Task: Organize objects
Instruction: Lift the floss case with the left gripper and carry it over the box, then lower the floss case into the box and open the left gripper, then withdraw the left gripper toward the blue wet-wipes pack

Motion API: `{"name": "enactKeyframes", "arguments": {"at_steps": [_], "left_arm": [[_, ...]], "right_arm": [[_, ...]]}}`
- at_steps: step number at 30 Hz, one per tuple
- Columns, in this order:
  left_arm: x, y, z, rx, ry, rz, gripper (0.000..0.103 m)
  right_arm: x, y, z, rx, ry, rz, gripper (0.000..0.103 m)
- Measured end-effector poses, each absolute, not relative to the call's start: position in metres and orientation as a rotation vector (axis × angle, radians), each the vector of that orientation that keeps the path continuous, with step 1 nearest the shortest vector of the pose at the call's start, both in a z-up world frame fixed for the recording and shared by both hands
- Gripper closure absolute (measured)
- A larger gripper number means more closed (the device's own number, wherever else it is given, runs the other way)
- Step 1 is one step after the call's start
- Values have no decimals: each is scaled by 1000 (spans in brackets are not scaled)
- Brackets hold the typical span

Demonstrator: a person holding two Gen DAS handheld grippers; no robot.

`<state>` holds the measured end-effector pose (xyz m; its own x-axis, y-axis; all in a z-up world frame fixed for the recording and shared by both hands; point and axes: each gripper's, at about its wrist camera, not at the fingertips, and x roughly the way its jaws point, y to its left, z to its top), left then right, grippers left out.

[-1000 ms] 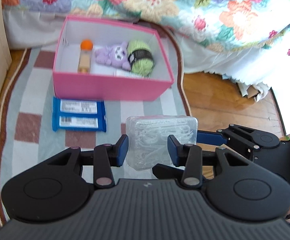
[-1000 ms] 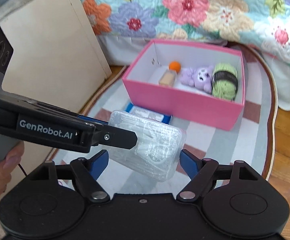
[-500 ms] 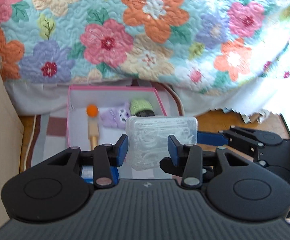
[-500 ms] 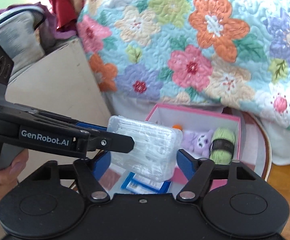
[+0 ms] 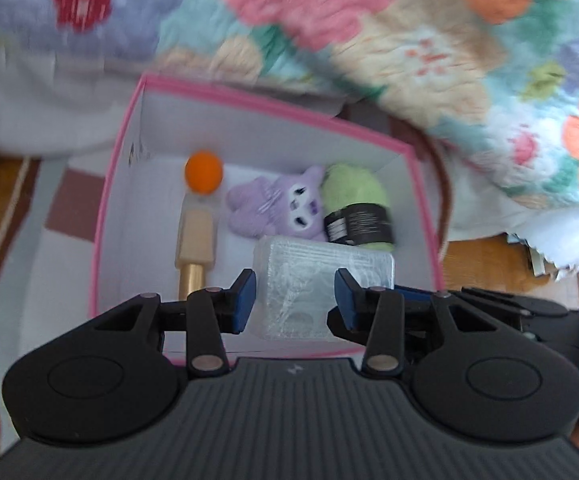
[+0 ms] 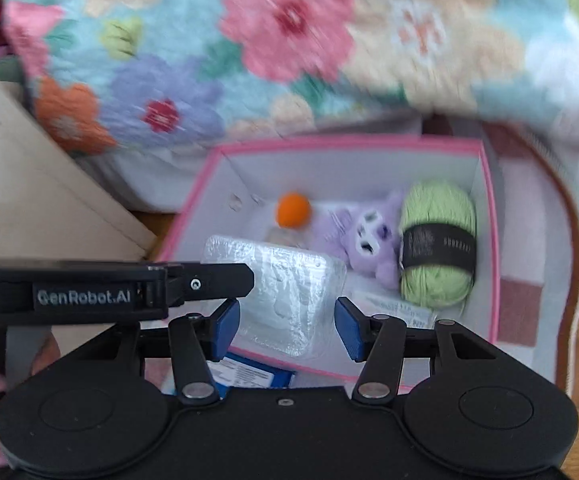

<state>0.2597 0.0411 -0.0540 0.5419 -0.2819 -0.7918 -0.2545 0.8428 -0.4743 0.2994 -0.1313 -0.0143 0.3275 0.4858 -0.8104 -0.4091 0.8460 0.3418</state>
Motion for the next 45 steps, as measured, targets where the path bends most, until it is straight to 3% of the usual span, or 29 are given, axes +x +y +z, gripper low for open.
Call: {"name": "enactKeyframes", "arguments": {"at_steps": [11, 27, 31, 34, 40, 45], "left_arm": [[289, 61, -122, -724, 1176, 42, 61], [297, 52, -121, -563, 1166, 151, 61], [296, 49, -124, -565, 1141, 174, 66], [292, 47, -121, -556, 1121, 191, 58], [271, 30, -89, -409, 1070, 152, 54], [245, 25, -54, -444, 1082, 71, 50]], "right_arm": [[337, -116, -85, 123, 1235, 526, 49], [344, -95, -106, 119, 1268, 516, 50], [345, -99, -111, 128, 1282, 524, 50], [340, -99, -106, 78, 1268, 528, 50], [299, -125, -61, 40, 1127, 585, 48], [272, -142, -27, -25, 1076, 625, 48]]}}
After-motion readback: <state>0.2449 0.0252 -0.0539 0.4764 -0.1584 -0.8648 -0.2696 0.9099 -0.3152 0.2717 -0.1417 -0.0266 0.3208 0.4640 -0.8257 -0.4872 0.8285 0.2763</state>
